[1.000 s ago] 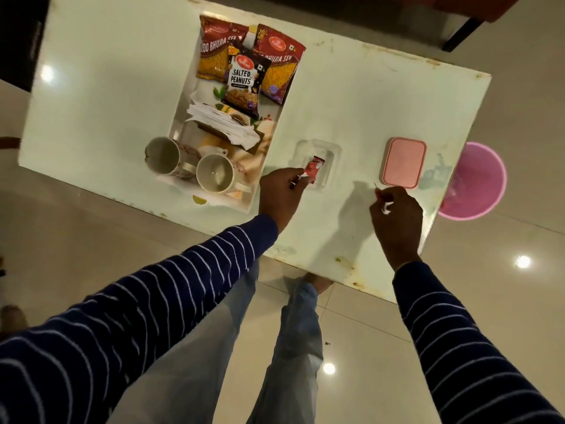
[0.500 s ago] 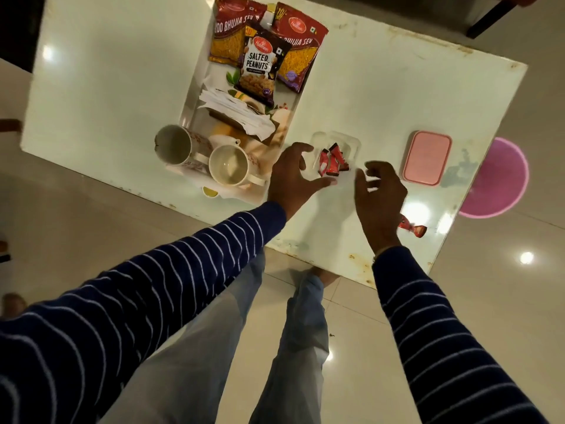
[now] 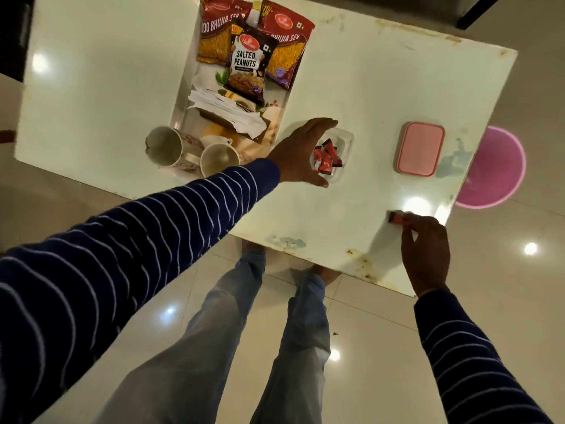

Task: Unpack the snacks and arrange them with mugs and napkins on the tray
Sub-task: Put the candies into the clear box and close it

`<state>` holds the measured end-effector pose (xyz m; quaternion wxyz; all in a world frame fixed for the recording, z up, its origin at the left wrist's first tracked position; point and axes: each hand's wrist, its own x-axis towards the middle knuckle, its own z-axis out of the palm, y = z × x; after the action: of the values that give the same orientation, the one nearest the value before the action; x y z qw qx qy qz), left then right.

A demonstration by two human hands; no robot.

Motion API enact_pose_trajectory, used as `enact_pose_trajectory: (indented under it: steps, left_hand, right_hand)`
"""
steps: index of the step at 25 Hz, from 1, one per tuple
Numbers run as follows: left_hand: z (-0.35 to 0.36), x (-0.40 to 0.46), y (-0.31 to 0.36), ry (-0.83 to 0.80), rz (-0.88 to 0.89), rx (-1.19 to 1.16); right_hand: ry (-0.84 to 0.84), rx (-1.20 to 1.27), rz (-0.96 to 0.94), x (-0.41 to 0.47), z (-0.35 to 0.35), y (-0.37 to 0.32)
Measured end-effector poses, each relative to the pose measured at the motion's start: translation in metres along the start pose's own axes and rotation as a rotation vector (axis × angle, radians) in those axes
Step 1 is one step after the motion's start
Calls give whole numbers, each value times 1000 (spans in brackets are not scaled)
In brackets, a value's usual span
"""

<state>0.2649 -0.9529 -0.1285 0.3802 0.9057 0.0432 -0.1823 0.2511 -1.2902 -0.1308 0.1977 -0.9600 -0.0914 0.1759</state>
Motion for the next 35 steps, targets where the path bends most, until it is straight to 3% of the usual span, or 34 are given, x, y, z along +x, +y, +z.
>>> enact_pose_trajectory:
  steps: [6,10,15,18,23,26,31,35]
  left_hand:
    - [3,-5,-5,10,-24,-105]
    - [7,-10,-8,17,-65,-151]
    - [10,-10,-16,9,-79,-194]
    - [9,-10,-18,10,-52,-213]
    - [8,-9,-19,-32,-32,-214]
    - [11,-10,-22,-29,-31,-234]
    - [17,-15,-13,47,-65,-276]
    - [22,-15,-11,63,-94,-308]
  right_hand:
    - [144,366,75,20,-10,-81]
    - [126,466,-80,35,-2,-143]
    - [96,553,-20,48,9,-132]
    - [239,430,109,61,0,-86]
    - [10,105,359,97,-9,-44]
    - [38,70,397,114,-2,-50]
    - [47,516,595,126,0,-62]
    - [83,888,544,102,-15,-87]
